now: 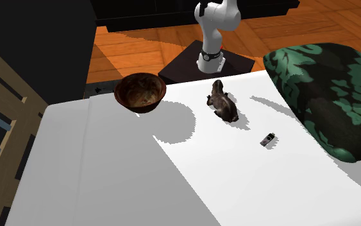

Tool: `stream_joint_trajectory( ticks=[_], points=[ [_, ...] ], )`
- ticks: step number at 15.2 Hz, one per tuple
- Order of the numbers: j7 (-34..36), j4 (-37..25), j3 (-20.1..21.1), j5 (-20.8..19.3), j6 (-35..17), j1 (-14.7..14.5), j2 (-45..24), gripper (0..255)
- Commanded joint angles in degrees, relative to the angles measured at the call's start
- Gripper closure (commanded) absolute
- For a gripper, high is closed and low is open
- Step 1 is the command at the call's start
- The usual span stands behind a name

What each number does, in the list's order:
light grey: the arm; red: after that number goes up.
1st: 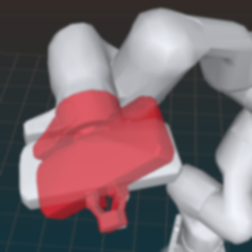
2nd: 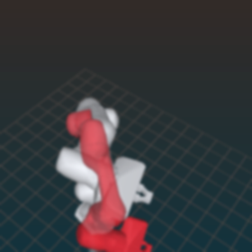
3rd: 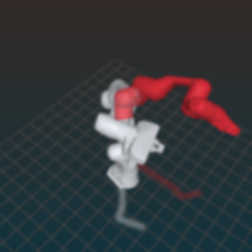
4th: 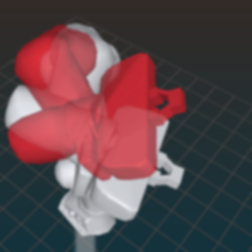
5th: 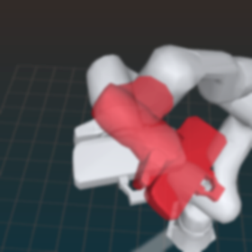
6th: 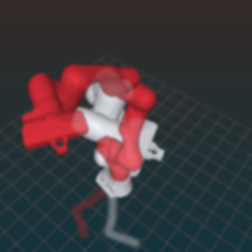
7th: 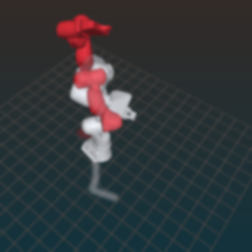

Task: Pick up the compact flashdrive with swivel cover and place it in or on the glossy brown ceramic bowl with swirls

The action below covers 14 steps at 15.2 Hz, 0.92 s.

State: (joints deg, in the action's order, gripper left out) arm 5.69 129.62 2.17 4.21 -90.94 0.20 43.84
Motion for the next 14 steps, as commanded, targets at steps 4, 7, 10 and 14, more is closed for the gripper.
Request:
stream_joint_trajectory(
  ticks=[4, 7, 10, 14],
  points=[
    [4.6, 1.0, 3.9, 1.9, -2.8, -0.7, -1.7, 0],
    [9.1, 1.2, 7.8, 3.5, -5.6, -1.3, -4.2, 0],
    [13.6, 0.8, 11.7, 4.8, -8.5, -1.7, -7.4, 0],
    [19.8, -0.8, 17.0, 5.7, -12.3, -2.0, -12.7, 0]
  ],
)
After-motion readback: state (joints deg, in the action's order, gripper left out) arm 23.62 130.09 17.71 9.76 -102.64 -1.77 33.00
